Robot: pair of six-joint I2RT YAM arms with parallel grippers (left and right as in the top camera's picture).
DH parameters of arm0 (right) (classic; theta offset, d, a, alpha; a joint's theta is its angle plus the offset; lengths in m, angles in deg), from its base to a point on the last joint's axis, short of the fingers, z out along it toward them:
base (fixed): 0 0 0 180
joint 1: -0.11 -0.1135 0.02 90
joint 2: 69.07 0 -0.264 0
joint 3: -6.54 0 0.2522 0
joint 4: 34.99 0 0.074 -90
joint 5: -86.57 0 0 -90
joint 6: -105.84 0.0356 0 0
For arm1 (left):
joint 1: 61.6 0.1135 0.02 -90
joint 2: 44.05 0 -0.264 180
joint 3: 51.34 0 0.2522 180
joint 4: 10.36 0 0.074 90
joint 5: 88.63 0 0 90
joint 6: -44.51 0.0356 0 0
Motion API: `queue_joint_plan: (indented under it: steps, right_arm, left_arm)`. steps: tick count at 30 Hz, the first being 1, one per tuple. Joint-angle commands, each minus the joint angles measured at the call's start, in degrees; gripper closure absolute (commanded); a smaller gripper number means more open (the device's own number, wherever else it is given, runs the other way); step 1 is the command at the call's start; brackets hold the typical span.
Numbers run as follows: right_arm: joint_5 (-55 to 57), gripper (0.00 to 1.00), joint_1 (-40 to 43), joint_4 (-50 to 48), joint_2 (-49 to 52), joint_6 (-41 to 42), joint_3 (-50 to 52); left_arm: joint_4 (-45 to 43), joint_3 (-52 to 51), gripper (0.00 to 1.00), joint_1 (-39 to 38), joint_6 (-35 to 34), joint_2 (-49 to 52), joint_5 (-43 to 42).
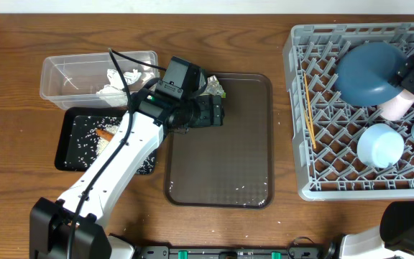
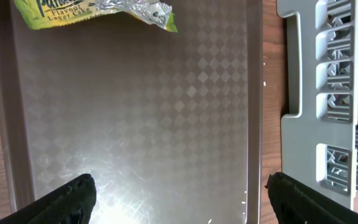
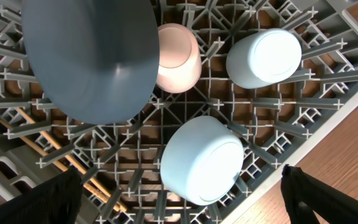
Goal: Sort waste into correct bins and load items into the dishwasher rack
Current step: 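Grasp the Pandan wrapper with the left gripper and lift it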
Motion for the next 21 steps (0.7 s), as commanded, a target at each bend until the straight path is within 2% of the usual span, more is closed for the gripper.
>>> queue_joint_plan:
  steps: [1, 11, 17, 21]
  right_arm:
    - [0.00, 0.01, 0.37, 0.09, 0.50, 0.26, 0.11]
    - [0.00, 0.01, 0.37, 0.09, 0.50, 0.26, 0.11]
    - [0.00, 0.01, 0.37, 0.09, 0.50, 0.26, 0.11]
    - [0.00, 0.01, 0.37, 0.09, 0.50, 0.26, 0.11]
  left_arm:
    - [-0.59, -0.63, 0.09, -0.17, 0.72, 0.55, 1.18]
    - [-3.13, -0.63, 0.10, -2.45, 0.72, 0.57, 1.46]
    - [-3.45, -0.63, 0.09, -5.97, 0.66, 0.59, 7.37]
    - [-4.83, -0.63, 0.10, -8.26, 0.70, 0.61, 7.72]
